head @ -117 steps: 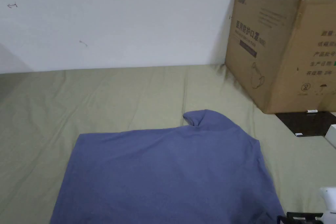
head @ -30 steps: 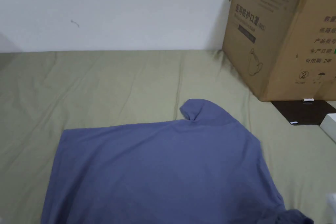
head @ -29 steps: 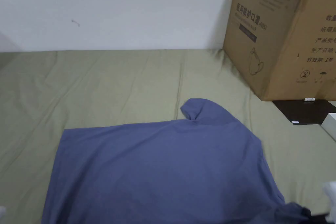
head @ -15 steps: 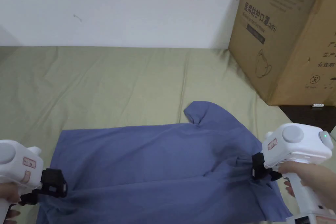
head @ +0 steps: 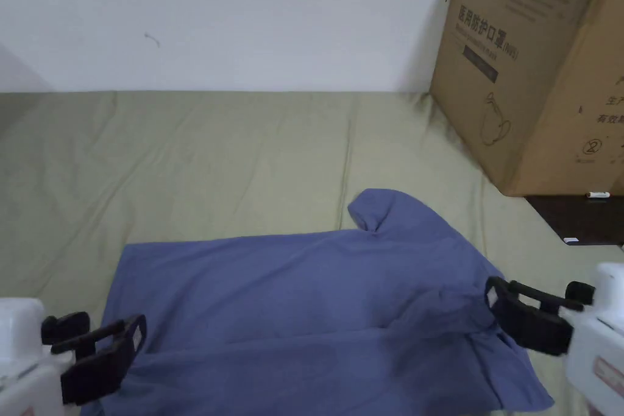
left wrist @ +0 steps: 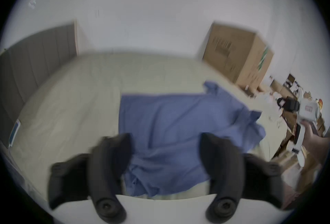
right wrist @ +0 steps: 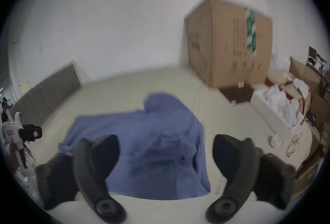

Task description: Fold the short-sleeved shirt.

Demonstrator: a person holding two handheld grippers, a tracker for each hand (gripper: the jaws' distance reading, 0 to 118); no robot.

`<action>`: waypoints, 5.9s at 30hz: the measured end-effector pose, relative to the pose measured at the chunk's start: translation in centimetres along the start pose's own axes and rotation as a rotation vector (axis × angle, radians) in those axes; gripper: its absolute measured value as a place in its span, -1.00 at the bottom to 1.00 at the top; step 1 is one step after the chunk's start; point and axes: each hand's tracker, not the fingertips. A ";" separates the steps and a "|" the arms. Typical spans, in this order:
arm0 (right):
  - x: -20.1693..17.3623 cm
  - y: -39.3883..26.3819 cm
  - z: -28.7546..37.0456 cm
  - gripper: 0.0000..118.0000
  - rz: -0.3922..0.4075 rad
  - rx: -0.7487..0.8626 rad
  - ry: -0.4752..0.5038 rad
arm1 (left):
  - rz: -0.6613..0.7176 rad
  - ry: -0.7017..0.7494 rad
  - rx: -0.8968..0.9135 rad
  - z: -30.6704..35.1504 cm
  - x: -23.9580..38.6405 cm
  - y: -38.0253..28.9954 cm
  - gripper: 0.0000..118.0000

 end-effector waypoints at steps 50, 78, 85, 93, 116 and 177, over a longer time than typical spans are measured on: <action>7.8 -4.6 -9.1 0.97 -0.307 -0.715 -0.029 | -0.028 0.227 -0.504 -6.7 -2.3 -3.9 -0.89; 9.1 -6.2 -0.9 -0.91 -0.072 -0.912 -0.005 | -0.018 0.143 -0.700 -1.3 -4.7 -5.5 -0.89; 7.6 -9.1 -1.0 -0.57 -0.117 -0.856 -0.072 | 0.031 0.137 -0.749 -1.7 -4.8 -9.3 -0.27; 6.8 -4.6 3.5 1.00 -0.183 -0.614 -0.121 | 0.023 0.212 -0.453 3.0 -6.1 -4.9 0.93; -5.8 4.3 6.7 -0.99 0.000 0.097 0.095 | 0.110 -0.056 -0.310 -5.9 -4.8 10.2 -1.00; 6.3 1.4 -31.6 -0.97 -0.105 -0.639 -0.031 | -0.018 0.087 -0.422 -17.2 -9.3 1.9 -0.94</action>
